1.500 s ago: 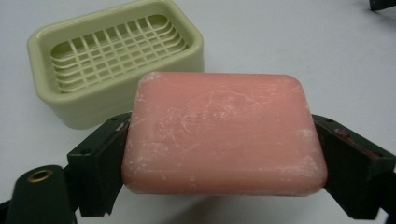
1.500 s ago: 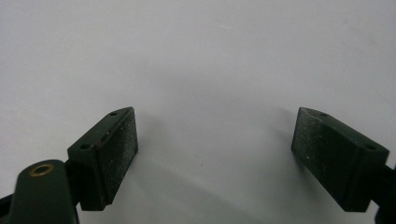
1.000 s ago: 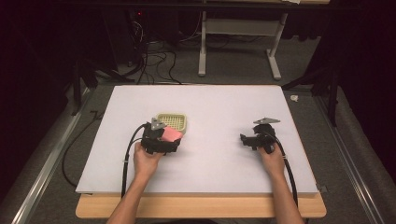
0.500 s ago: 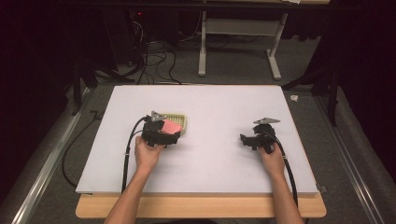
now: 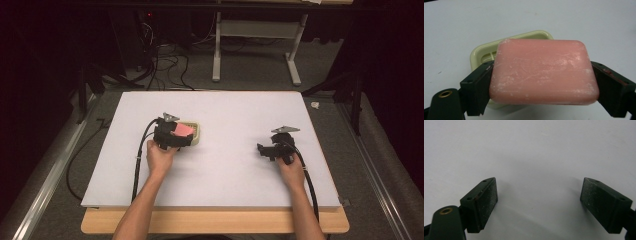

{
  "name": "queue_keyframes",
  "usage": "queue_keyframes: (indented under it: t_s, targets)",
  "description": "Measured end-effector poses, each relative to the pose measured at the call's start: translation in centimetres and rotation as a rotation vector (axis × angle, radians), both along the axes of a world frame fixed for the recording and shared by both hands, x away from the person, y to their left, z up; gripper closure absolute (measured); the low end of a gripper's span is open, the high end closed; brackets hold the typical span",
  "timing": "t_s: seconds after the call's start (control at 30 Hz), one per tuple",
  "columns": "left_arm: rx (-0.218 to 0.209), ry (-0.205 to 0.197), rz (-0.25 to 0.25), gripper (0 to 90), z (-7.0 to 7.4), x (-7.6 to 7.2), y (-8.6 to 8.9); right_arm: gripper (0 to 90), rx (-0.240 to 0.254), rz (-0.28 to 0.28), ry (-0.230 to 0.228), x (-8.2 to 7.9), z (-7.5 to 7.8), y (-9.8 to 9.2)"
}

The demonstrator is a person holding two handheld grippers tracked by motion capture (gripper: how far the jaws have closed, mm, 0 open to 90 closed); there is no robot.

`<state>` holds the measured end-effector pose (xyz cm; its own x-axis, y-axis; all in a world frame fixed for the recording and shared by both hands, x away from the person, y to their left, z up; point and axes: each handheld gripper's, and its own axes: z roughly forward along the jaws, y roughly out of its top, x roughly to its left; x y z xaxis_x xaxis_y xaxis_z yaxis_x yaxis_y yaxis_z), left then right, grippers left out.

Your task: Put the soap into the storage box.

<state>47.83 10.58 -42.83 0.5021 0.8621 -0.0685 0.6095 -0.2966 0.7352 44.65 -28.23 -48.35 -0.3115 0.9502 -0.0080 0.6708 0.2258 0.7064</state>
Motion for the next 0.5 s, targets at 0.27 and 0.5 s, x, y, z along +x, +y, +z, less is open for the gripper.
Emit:
queue_keyframes:
  t_s: [0.27,0.5]
  targets:
    - [-0.014,0.027,0.041,13.9,-0.6,1.0,0.0,15.0,-0.001,0.001,0.0,0.0,0.0,0.0]
    - [-0.013,0.037,0.065,13.9,-1.2,1.5,-0.1,15.0,-0.001,0.001,0.0,0.0,0.0,0.0]
